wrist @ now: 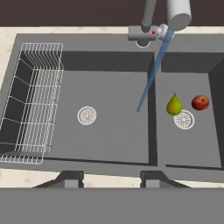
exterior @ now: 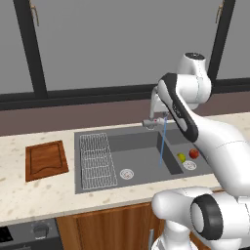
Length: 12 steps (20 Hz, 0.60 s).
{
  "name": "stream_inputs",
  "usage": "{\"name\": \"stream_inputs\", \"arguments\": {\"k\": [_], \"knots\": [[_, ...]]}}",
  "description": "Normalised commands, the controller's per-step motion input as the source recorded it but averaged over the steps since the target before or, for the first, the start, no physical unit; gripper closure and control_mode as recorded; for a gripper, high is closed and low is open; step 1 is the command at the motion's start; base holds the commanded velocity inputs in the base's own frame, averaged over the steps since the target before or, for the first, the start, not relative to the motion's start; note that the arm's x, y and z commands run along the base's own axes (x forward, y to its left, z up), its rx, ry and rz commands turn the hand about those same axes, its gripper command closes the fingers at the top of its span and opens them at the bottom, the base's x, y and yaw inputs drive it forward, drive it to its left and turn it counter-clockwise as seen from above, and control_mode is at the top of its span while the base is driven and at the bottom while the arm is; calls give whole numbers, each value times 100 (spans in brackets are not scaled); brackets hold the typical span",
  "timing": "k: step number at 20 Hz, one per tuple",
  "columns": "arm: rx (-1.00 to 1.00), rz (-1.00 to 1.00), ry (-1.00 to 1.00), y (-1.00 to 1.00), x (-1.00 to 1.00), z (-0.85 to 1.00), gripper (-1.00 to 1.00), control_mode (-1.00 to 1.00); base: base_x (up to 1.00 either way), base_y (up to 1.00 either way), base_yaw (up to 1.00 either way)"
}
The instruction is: Pick the apple, pear from the sink and place them on the cutting board to airdry. Then turn off the sink faucet.
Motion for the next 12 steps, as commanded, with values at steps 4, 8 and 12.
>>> {"name": "stream_inputs", "arguments": {"k": [4,8,12], "knots": [[0,0,-7,0,-18,0,-100,-100,0,0,0],[0,-1,-4,0,-23,0,-100,-100,0,0,0],[0,-6,-1,-4,-26,0,-100,-100,0,0,0]]}}
